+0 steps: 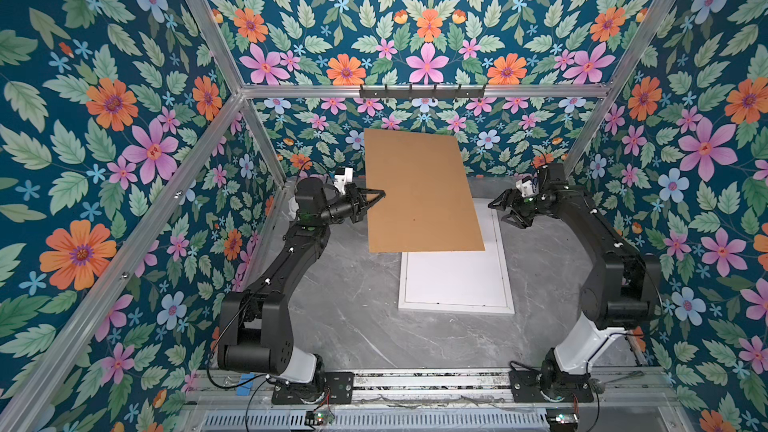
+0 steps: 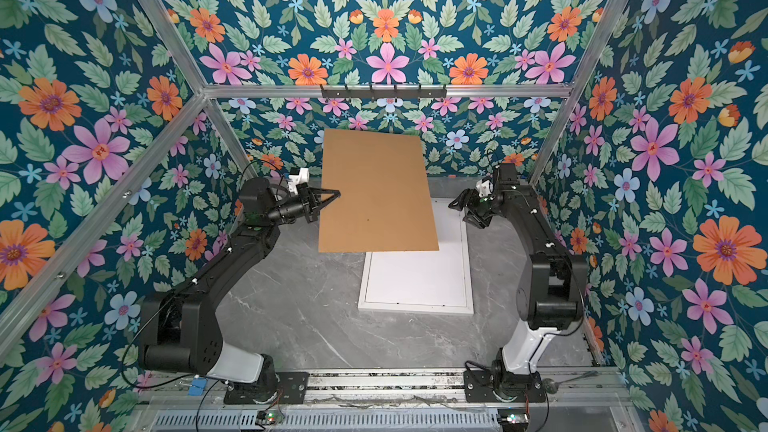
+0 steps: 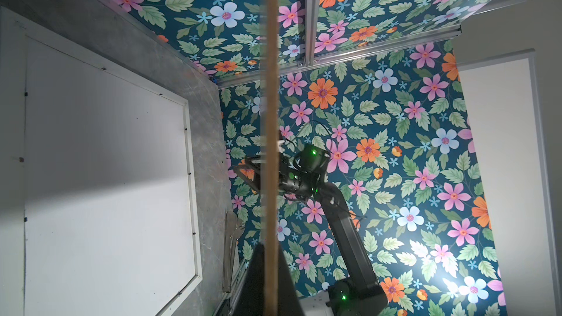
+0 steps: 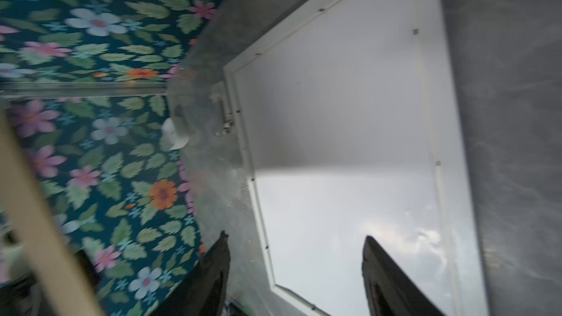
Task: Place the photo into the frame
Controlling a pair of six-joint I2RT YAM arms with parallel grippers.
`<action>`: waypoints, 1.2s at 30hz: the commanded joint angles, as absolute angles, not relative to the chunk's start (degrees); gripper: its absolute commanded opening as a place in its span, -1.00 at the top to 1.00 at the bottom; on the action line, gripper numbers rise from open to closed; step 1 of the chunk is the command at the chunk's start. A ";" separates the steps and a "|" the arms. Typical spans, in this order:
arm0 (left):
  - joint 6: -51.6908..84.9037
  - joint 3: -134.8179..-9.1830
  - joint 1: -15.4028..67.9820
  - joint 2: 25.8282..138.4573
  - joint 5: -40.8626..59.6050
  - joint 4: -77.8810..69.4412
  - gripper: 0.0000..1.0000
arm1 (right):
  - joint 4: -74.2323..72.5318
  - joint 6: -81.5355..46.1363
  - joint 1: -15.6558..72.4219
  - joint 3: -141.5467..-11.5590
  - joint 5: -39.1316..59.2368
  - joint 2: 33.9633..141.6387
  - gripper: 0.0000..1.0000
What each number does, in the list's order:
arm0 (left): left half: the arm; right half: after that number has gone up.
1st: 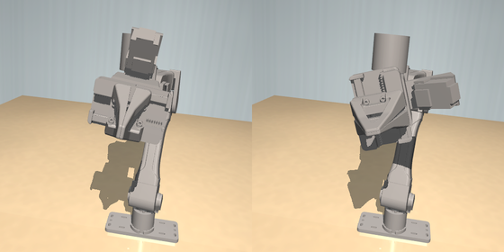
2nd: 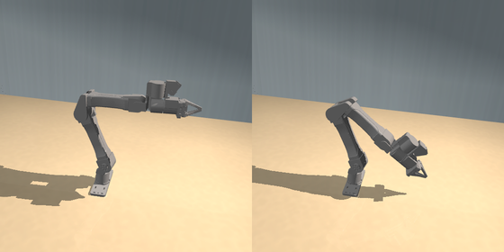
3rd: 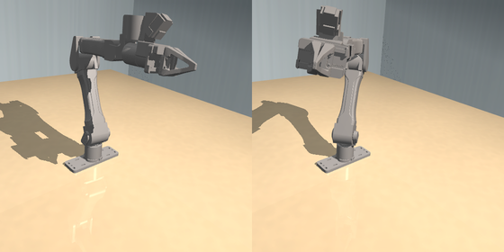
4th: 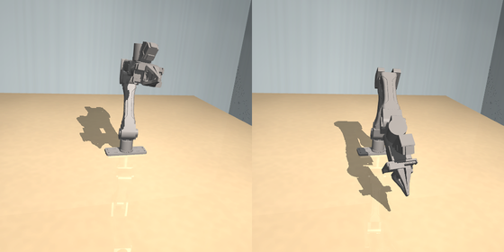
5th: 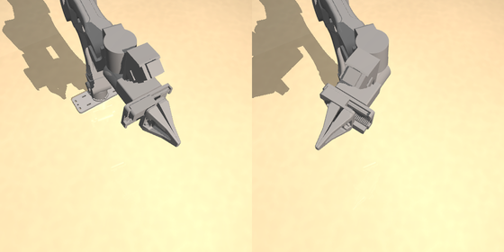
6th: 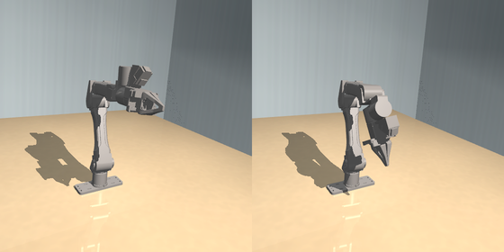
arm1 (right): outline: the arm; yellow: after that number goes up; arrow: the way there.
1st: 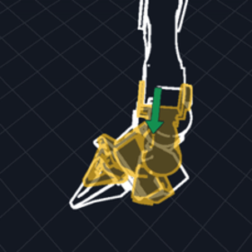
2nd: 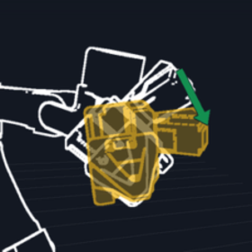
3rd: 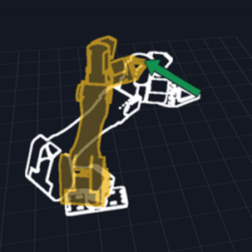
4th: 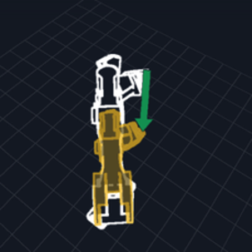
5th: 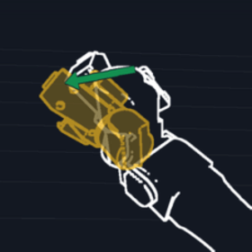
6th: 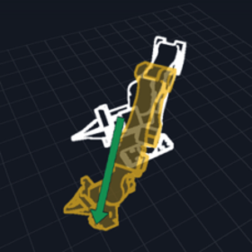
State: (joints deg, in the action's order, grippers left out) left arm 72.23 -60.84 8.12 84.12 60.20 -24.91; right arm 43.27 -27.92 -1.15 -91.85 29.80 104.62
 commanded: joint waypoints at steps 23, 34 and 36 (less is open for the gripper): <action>65.57 -61.18 7.38 82.88 62.69 -18.54 1.00 | 60.10 -6.60 1.66 -132.23 5.10 141.81 -0.07; 65.92 -61.00 7.38 82.44 61.88 -18.55 1.00 | 61.56 -6.23 1.58 -135.12 5.01 144.94 0.11; 65.92 -61.00 7.38 82.36 61.79 -18.54 1.00 | 61.80 -6.58 1.66 -135.31 4.97 145.04 0.19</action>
State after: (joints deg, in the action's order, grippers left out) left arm 66.08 -60.84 7.40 82.89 61.23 -15.59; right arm 60.14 -6.28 1.61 -134.85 4.91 144.73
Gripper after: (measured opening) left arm 0.062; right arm 0.409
